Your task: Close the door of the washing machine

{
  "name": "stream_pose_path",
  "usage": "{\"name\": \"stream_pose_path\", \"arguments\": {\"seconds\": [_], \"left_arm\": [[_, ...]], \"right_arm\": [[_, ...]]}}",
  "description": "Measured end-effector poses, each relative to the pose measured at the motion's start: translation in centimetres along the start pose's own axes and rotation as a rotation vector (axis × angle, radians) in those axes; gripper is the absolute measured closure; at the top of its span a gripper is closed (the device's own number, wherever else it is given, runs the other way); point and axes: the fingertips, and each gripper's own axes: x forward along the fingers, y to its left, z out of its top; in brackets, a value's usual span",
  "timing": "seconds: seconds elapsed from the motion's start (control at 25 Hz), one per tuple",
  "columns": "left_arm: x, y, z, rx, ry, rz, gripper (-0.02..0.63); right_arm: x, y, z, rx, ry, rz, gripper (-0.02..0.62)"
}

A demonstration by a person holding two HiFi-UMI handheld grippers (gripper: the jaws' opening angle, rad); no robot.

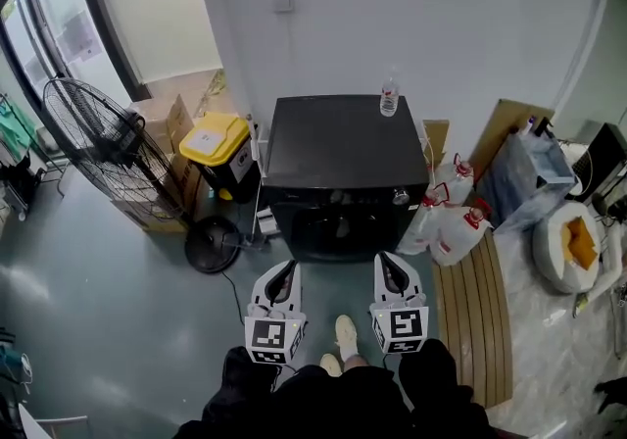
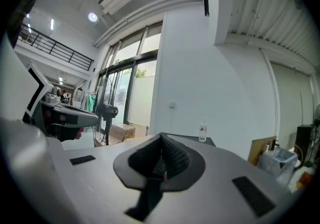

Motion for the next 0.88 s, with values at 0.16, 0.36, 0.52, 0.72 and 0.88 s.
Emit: {"name": "stream_pose_path", "arguments": {"seconds": [0.16,0.36,0.52,0.72,0.88], "left_arm": [[-0.14,-0.12,-0.04,0.001,0.003,0.0,0.575],[-0.41,-0.19,-0.08,0.0,-0.001,0.002,0.575],[-0.33,-0.14,0.05,0.001,-0.001,0.005,0.575],[-0.55,0.02,-0.24,0.0,-0.001,0.009,0.575],[-0.44,-0.05,-0.37,-0.002,0.001,0.005,0.575]], "right_arm": [[-0.07,-0.01,0.11,-0.002,-0.002,0.001,0.578],[-0.26,0.09,0.05,-0.008,0.001,0.004,0.58],[-0.12,0.07,0.05,-0.008,0.002,0.007,0.579],[-0.12,0.56,0.05,-0.015,-0.002,0.015,0.578],[-0.11,0.41,-0.08,-0.017,0.005,0.013,0.579]]}}
